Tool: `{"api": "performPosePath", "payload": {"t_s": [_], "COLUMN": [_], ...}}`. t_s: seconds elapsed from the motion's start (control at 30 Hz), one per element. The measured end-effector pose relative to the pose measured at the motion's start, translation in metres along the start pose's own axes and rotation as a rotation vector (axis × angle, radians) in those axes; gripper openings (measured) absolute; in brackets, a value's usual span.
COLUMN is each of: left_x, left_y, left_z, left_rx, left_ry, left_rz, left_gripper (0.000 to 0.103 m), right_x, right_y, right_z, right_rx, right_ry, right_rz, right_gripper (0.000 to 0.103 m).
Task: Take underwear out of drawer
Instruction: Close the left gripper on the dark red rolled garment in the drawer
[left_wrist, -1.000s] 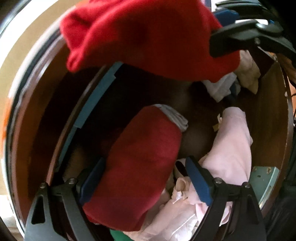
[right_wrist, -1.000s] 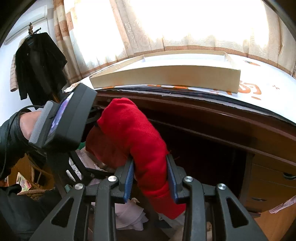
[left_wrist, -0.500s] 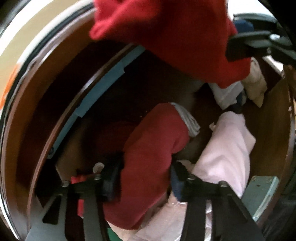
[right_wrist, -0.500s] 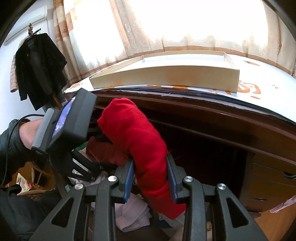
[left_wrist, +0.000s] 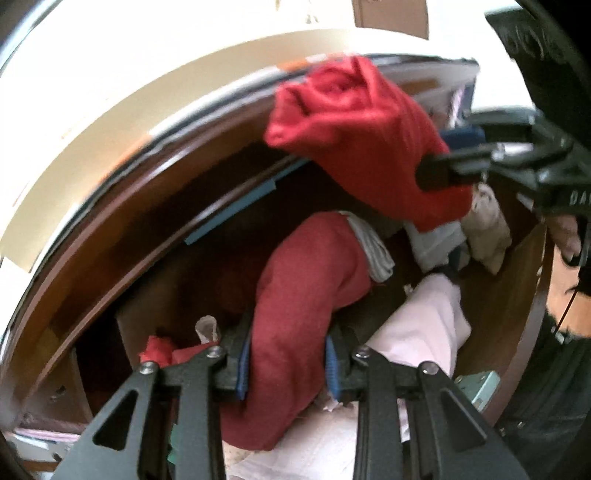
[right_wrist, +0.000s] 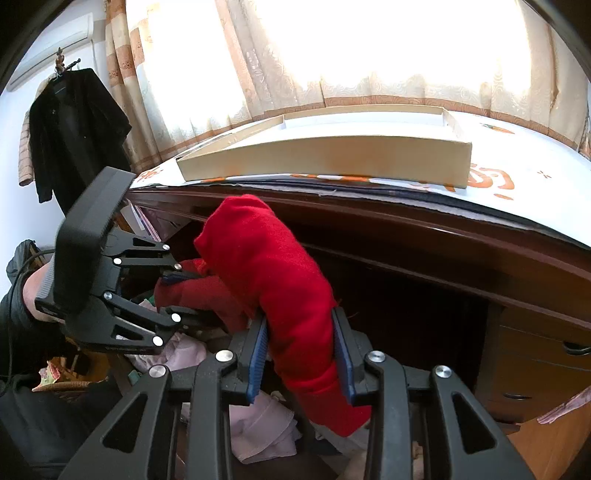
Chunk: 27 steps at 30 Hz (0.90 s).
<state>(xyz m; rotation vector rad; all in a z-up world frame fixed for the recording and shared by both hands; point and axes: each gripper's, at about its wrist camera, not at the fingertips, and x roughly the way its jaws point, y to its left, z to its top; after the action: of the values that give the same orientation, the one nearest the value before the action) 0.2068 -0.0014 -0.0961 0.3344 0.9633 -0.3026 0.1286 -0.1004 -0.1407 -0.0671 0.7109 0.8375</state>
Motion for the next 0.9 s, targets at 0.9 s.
{"api": "performPosePath", "payload": {"t_s": [0.9], "left_x": [-0.044], "left_y": [-0.001], "left_z": [-0.102], "left_rx": [-0.224], "left_ry": [-0.276], "left_rz": [0.033], "left_gripper": [0.03], "right_x": [-0.016], "right_y": [0.003], "right_z": [-0.01], "right_rx": [-0.01], "right_ry": [-0.072], "right_rz": [-0.034], "right_gripper": [0.035]}}
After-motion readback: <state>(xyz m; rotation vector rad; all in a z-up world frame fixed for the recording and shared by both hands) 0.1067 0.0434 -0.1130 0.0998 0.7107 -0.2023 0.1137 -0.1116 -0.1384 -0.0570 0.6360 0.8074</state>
